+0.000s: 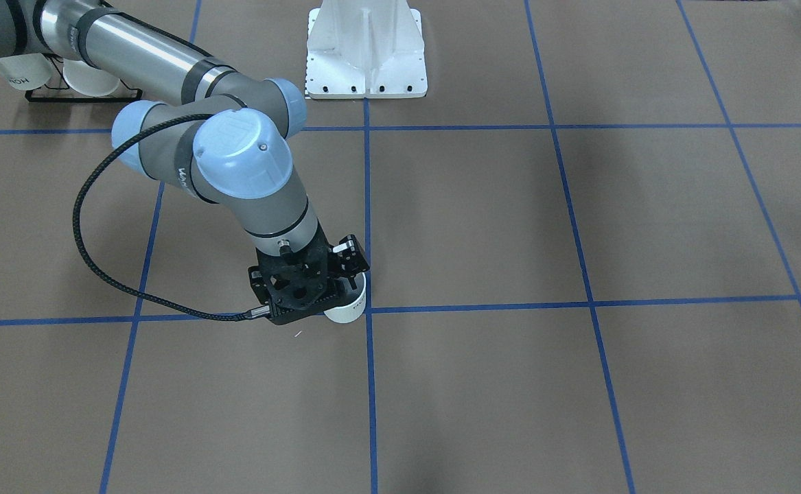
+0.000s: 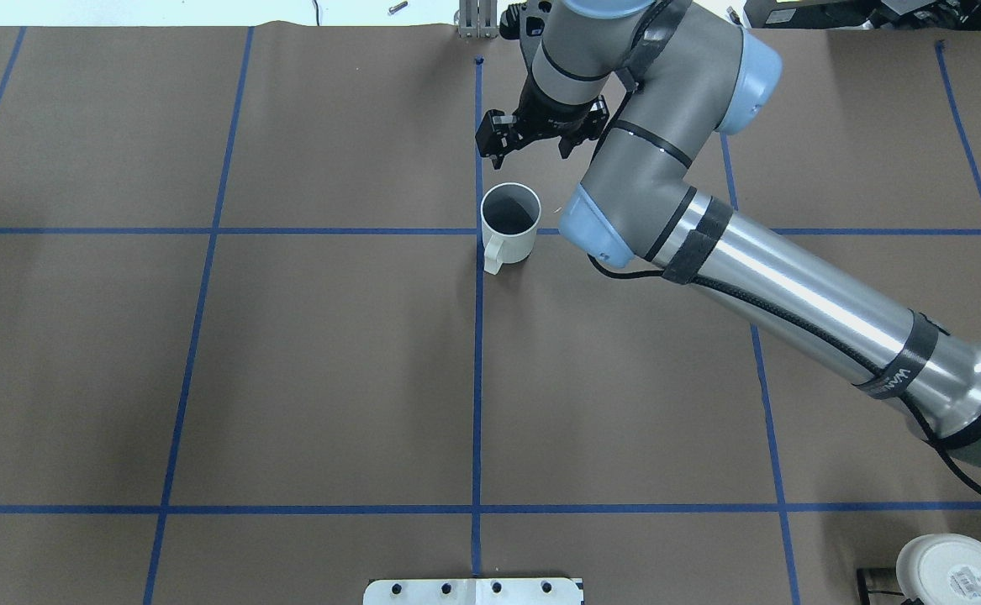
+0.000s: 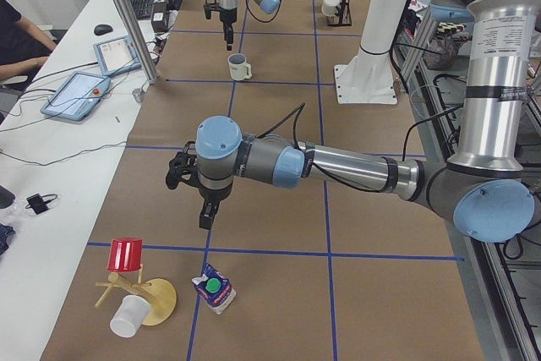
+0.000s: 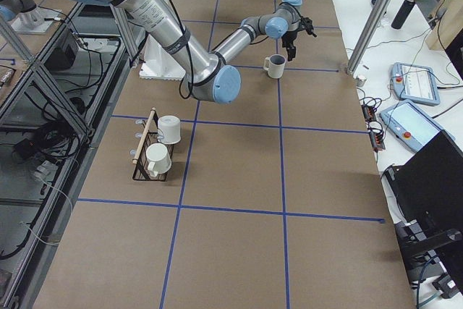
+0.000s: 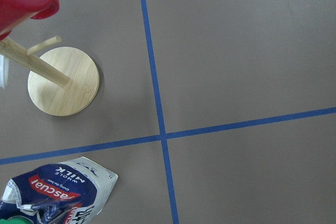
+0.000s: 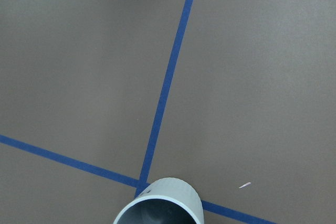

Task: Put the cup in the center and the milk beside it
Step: 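Open the right gripper and lift it away from the mug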

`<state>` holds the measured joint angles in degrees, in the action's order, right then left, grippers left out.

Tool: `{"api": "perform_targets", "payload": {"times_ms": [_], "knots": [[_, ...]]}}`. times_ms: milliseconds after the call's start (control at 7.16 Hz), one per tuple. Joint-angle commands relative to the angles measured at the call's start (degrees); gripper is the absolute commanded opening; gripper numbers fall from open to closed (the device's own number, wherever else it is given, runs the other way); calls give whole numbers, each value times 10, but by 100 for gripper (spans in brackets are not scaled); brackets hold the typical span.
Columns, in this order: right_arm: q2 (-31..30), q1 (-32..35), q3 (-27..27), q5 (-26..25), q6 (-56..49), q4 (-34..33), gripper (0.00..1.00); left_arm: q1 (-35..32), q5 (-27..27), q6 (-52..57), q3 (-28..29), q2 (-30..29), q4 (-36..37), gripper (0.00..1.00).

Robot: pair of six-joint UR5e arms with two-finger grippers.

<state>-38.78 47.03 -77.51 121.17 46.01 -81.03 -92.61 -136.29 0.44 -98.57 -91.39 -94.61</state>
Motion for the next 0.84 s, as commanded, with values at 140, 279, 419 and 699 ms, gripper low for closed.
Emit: {"api": "perform_targets", "payload": {"times_ms": [140,279,419,699], "knots": [[-144,103,-138,98,-11,-36,99,0,10,94,5,9,-1,98],[-187,132,-157,107,-40,-37,99,0,9,162,17,11,-1,98],[-221,159,-159,107,-82,-37,99,-1,8,212,30,14,-1,98],[-276,190,-157,108,-192,-37,99,-8,8,293,38,15,-1,98]]}}
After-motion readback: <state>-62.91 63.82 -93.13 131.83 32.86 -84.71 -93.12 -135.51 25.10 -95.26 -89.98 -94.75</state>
